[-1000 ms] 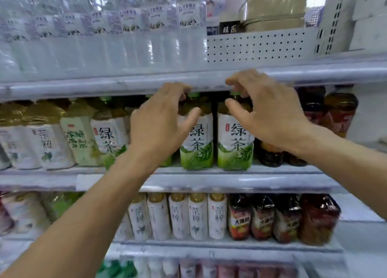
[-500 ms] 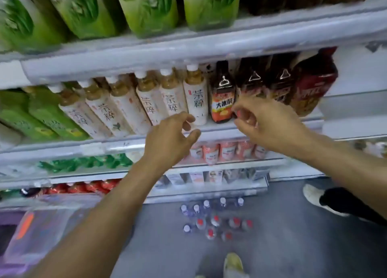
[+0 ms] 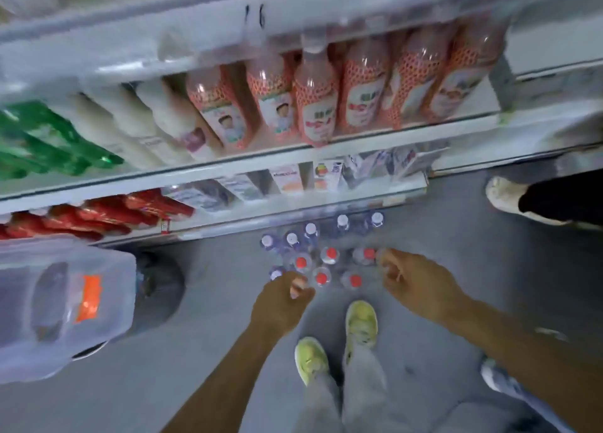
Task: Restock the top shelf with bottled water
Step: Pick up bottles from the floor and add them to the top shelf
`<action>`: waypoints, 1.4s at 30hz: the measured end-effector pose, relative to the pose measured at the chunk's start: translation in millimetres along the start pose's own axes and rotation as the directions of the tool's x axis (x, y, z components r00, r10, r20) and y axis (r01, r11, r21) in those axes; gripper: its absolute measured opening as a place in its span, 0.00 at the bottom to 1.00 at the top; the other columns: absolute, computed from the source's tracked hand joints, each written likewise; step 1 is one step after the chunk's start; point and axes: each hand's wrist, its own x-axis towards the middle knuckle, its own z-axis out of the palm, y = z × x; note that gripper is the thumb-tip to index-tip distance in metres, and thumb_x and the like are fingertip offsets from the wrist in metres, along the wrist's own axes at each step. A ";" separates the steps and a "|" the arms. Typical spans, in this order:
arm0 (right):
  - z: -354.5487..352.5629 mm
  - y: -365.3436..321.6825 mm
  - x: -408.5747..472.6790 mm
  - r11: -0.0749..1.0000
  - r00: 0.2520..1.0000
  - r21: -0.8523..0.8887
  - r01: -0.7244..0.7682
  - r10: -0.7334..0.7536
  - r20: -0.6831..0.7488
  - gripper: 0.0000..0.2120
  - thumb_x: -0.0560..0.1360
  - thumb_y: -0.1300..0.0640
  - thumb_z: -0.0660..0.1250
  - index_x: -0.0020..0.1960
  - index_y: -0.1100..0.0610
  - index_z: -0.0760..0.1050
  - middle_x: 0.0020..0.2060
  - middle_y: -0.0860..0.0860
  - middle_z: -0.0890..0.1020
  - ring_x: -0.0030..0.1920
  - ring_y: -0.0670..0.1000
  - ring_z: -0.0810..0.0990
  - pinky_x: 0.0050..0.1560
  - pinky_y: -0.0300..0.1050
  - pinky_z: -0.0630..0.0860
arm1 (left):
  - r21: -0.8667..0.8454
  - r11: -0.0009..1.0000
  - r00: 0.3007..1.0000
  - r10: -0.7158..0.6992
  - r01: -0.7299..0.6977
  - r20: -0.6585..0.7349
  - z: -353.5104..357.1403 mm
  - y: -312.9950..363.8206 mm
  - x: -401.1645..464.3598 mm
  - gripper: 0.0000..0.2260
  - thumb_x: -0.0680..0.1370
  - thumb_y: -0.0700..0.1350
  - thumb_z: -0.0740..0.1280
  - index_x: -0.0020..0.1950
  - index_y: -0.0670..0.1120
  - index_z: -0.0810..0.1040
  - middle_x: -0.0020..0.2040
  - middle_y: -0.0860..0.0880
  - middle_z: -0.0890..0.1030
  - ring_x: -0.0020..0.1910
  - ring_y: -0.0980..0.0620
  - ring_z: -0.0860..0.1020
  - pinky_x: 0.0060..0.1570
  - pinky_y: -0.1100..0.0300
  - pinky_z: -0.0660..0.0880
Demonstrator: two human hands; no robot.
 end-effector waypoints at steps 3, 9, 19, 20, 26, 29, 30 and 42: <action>64.8 32.1 37.4 0.996 0.993 -0.032 -0.082 0.085 0.081 0.15 0.79 0.50 0.60 0.65 0.50 0.70 0.56 0.49 0.80 0.58 0.56 0.78 0.55 0.47 0.74 | 0.013 0.997 0.996 -0.078 0.077 0.052 42.2 -42.7 45.7 0.10 0.68 0.58 0.69 0.44 0.54 0.78 0.38 0.54 0.79 0.49 0.45 0.82 0.56 0.52 0.77; 182.4 79.8 121.6 0.989 0.979 -0.116 -0.094 0.113 0.170 0.26 0.80 0.49 0.61 0.76 0.50 0.59 0.66 0.54 0.71 0.65 0.56 0.74 0.61 0.49 0.72 | 0.251 0.968 0.991 -0.055 0.024 0.118 129.8 -103.2 140.7 0.21 0.77 0.43 0.66 0.71 0.47 0.69 0.66 0.46 0.75 0.63 0.46 0.75 0.61 0.56 0.69; 278.4 99.8 200.6 0.947 1.000 -0.319 0.029 -0.030 0.002 0.16 0.81 0.61 0.56 0.68 0.58 0.66 0.58 0.56 0.76 0.58 0.58 0.77 0.45 0.50 0.71 | 0.580 0.792 0.978 0.202 -0.190 0.044 188.8 -145.2 232.5 0.19 0.80 0.46 0.65 0.71 0.47 0.67 0.65 0.45 0.73 0.60 0.41 0.77 0.51 0.48 0.74; 279.8 101.6 200.1 0.946 0.998 -0.319 0.051 -0.056 -0.007 0.16 0.81 0.60 0.56 0.68 0.58 0.66 0.58 0.55 0.77 0.58 0.58 0.77 0.44 0.49 0.71 | 0.595 0.775 0.973 0.226 -0.211 0.050 188.4 -144.5 234.8 0.18 0.80 0.46 0.65 0.70 0.46 0.68 0.64 0.44 0.75 0.60 0.41 0.78 0.52 0.49 0.74; 240.7 94.4 165.6 0.974 0.995 -0.208 0.092 -0.098 -0.018 0.15 0.79 0.53 0.62 0.64 0.55 0.69 0.57 0.52 0.78 0.58 0.55 0.77 0.47 0.49 0.73 | 0.557 0.794 0.965 0.256 -0.244 0.057 160.5 -114.7 198.9 0.13 0.78 0.47 0.69 0.59 0.44 0.73 0.56 0.44 0.80 0.55 0.42 0.79 0.47 0.52 0.73; 198.6 81.7 127.9 0.988 0.993 -0.112 0.109 -0.113 -0.031 0.15 0.78 0.53 0.64 0.63 0.55 0.70 0.57 0.52 0.79 0.58 0.56 0.77 0.49 0.49 0.74 | 0.517 0.826 0.969 0.244 -0.224 0.031 130.8 -94.0 154.4 0.12 0.76 0.49 0.70 0.58 0.47 0.75 0.55 0.47 0.81 0.54 0.45 0.80 0.43 0.57 0.70; 183.5 76.9 113.7 0.990 0.991 -0.071 0.122 -0.126 -0.047 0.15 0.77 0.53 0.66 0.62 0.56 0.71 0.57 0.53 0.79 0.57 0.57 0.78 0.49 0.49 0.74 | 0.500 0.840 0.972 0.236 -0.211 0.014 118.6 -84.8 137.2 0.13 0.76 0.50 0.70 0.58 0.48 0.76 0.55 0.48 0.81 0.55 0.46 0.79 0.43 0.59 0.68; -32.3 -8.8 -56.0 0.957 0.919 0.141 0.254 -0.193 -0.345 0.13 0.72 0.54 0.73 0.55 0.52 0.75 0.41 0.43 0.78 0.37 0.42 0.73 0.37 0.32 0.66 | 0.216 0.882 0.886 0.449 -0.419 -0.114 -46.1 60.1 -53.3 0.14 0.66 0.50 0.75 0.50 0.58 0.83 0.47 0.56 0.82 0.49 0.51 0.80 0.48 0.57 0.75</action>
